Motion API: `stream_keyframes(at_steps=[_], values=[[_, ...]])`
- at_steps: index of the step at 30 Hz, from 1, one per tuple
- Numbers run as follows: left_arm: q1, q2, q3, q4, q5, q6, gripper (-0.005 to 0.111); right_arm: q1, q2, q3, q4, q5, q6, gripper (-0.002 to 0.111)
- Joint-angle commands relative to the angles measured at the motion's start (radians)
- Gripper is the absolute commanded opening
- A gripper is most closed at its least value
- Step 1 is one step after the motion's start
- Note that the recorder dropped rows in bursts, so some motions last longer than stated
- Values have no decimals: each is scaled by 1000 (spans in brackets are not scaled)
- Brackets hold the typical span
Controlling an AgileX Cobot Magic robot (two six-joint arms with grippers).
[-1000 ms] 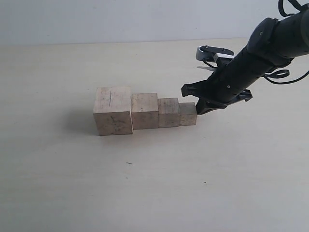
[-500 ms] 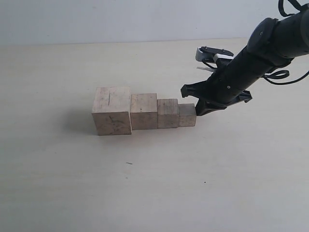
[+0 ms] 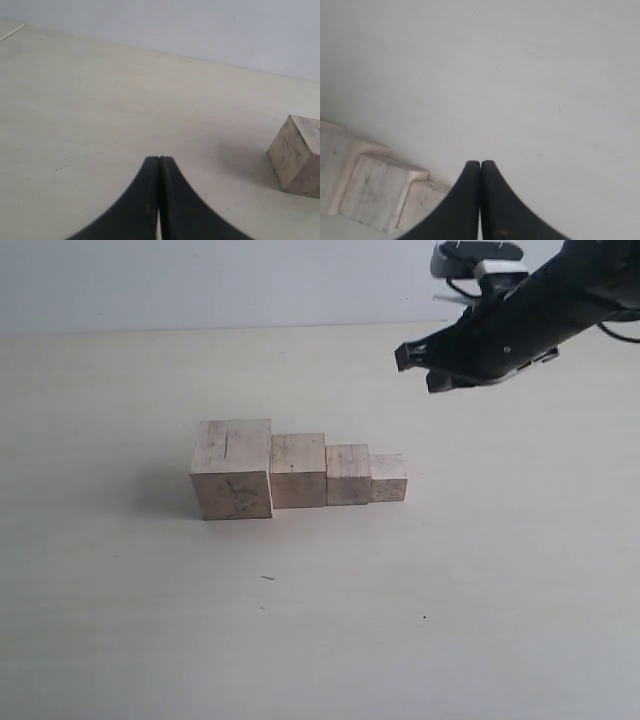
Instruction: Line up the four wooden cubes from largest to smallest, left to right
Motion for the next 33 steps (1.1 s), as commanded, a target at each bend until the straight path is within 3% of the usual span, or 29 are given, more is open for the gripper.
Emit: stream_keyframes(at_steps=[1,12,21,33], values=[[-6,-6,0,-3,-7,-2,0,1,-135,-5,-3,-29,-1,0],[-6,-6,0,-3,-7,-2,0,1,-473,165,154,-182,-82,0],[-6,-6,0,-3,-7,-2,0,1,-621,251,202,-1,-70,0],[-6,-6,0,-3,-7,-2,0,1,-851,446,278,-29,-74,0]])
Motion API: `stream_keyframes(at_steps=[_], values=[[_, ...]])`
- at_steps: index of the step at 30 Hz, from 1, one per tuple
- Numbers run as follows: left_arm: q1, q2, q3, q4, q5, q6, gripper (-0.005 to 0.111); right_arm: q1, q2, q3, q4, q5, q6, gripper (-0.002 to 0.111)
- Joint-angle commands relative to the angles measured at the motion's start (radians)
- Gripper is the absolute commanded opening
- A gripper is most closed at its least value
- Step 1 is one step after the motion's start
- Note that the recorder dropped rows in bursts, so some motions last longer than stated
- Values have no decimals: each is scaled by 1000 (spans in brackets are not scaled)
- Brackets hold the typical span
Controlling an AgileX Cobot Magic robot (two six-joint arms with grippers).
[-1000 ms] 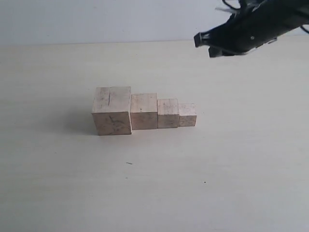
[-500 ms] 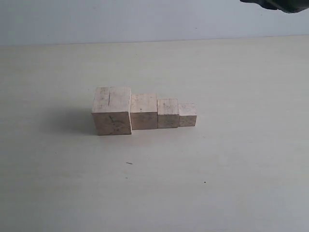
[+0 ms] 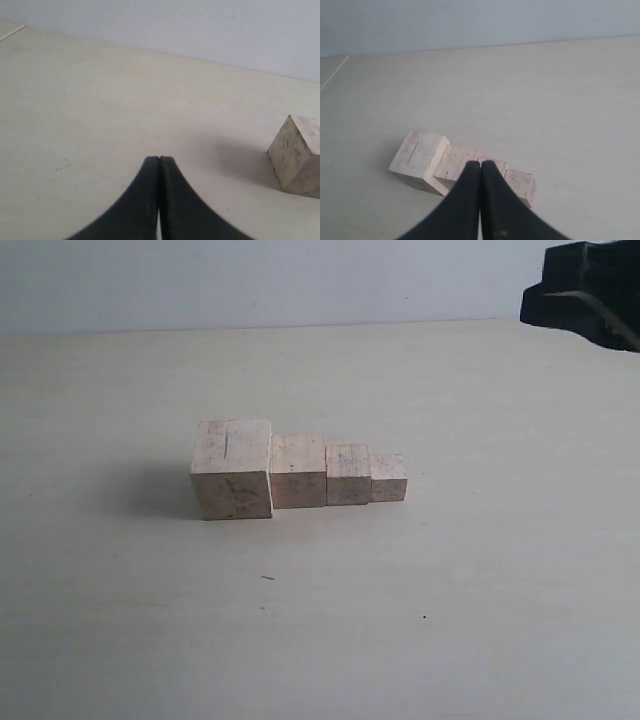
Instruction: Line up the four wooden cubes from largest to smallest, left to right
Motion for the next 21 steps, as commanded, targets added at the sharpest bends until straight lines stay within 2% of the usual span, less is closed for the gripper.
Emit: stream_keyframes(at_steps=[1,21], values=[[-6,-6,0,-3,-7,-2,0,1,-77,39,7,-12,-5,0],[-6,-6,0,-3,-7,-2,0,1,-183,39,5,14,-5,0]])
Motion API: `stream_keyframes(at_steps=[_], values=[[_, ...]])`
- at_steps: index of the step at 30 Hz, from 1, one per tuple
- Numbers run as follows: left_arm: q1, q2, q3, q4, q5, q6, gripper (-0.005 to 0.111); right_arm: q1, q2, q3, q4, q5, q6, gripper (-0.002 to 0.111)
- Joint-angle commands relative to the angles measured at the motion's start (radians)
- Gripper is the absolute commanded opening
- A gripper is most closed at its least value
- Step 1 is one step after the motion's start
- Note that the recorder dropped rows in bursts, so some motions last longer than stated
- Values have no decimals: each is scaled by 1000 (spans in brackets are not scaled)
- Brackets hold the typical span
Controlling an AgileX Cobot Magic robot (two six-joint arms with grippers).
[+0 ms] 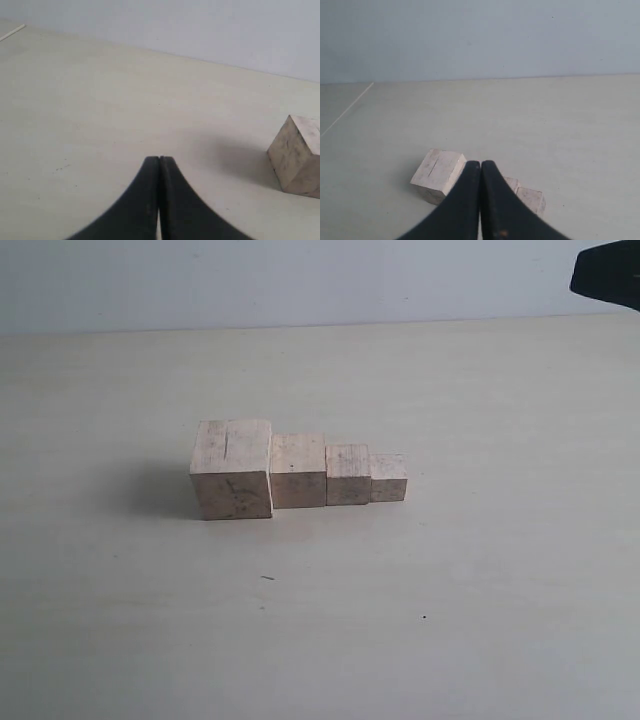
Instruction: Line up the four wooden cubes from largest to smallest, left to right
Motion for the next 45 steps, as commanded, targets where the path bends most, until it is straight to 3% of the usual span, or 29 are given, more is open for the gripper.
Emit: stream_keyframes(at_steps=[1,10,16,23,27,32,45], values=[[-6,-6,0,-3,-7,-2,0,1,-4,5,-3,2,-5,0],[-6,-6,0,-3,-7,-2,0,-8,-79,5,-99,-17,-15,0],[-6,-6,0,-3,-7,-2,0,-207,-260,39,-241,9,-13,0],[-6,-6,0,-3,-7,-2,0,-348,-652,416,-426,-185,83,0],[-6,-6,0,-3,-7,-2,0,-348,-800,566,-448,-175,84,0],[-6,-6,0,-3,-7,-2,0,-361,-817,659,-450,-186,101,0],[-6,-6,0,-3,-7,-2,0,-401,-817,708,-449,-205,137,0]])
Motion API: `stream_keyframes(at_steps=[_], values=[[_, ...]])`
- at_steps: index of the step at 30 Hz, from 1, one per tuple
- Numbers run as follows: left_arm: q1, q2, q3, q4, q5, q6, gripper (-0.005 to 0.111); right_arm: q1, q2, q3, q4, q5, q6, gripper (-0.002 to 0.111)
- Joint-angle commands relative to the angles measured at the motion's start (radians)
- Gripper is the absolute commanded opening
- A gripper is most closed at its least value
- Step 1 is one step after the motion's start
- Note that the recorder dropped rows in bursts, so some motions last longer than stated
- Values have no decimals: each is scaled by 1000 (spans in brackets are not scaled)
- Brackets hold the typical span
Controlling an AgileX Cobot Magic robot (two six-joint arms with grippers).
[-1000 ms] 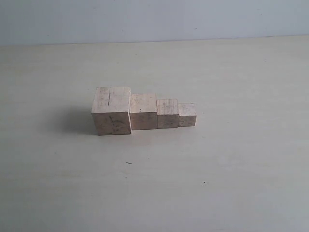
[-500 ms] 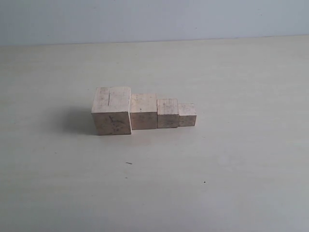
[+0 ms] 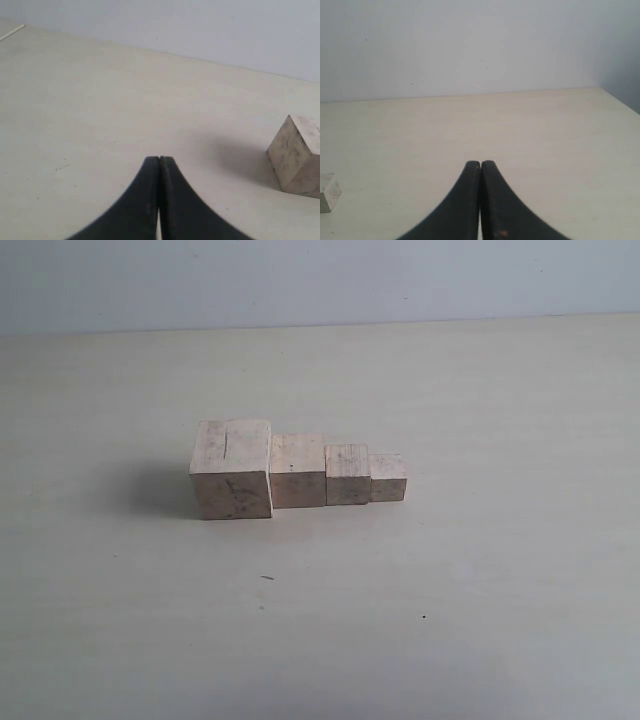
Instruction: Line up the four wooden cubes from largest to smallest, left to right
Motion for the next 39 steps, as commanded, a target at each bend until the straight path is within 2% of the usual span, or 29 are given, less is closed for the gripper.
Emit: stream_keyframes(at_steps=[1,12,18,23,39], values=[[-6,-6,0,-3,-8,-2,0,-5,-7,4,-7,4,1,0],[-6,-6,0,-3,-8,-2,0,-5,-7,4,-14,20,37,0],[-6,-6,0,-3,-8,-2,0,-5,-7,4,-132,20,138,0],[-6,-6,0,-3,-8,-2,0,-5,-7,4,-182,35,148,0],[-6,-6,0,-3,-8,-2,0,-5,-7,4,-189,80,186,0]])
